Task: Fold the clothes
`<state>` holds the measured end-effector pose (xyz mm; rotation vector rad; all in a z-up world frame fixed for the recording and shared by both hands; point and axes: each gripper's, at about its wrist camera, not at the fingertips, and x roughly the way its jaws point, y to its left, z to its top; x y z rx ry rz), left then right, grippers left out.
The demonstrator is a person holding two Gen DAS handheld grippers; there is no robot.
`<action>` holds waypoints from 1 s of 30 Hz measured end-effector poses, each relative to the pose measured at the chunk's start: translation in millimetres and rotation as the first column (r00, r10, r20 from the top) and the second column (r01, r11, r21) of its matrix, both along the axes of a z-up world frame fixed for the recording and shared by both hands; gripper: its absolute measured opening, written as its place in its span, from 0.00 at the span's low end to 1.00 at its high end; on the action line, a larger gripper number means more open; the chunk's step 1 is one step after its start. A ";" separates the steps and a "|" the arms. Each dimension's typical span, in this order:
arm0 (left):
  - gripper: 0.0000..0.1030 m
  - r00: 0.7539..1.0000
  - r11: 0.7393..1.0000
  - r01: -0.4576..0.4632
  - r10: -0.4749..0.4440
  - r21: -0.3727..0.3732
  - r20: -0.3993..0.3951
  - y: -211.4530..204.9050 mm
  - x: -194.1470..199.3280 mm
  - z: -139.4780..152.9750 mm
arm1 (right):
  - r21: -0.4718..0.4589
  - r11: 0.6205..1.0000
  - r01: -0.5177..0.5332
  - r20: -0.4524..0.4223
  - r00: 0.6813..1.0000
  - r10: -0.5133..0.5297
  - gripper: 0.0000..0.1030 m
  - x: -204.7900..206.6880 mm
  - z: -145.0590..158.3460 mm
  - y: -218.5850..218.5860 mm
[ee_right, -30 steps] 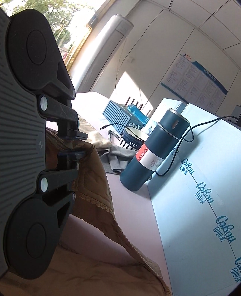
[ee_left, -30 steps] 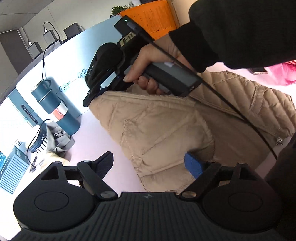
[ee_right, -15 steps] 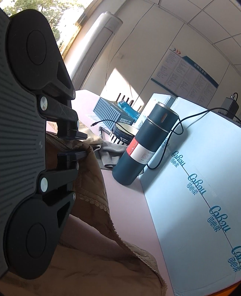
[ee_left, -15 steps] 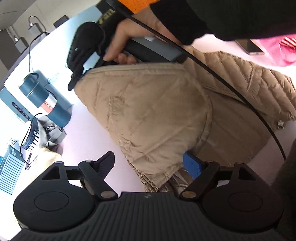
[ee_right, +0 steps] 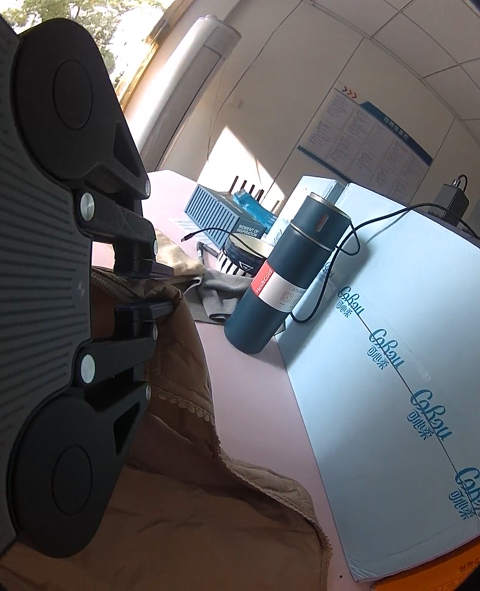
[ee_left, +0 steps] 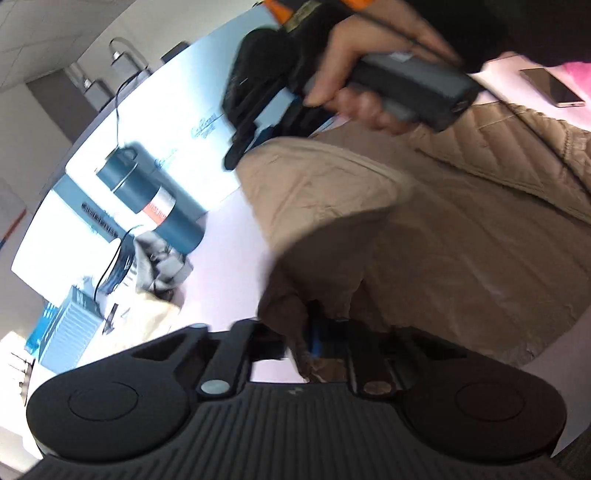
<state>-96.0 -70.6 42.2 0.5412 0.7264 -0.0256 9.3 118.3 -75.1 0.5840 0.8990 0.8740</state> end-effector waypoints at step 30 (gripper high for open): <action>0.09 0.898 0.748 -0.425 0.422 -0.510 -0.129 107.3 17.7 14.5 | -0.551 0.794 -0.256 0.289 0.834 0.470 0.64 -164.7 -58.4 45.0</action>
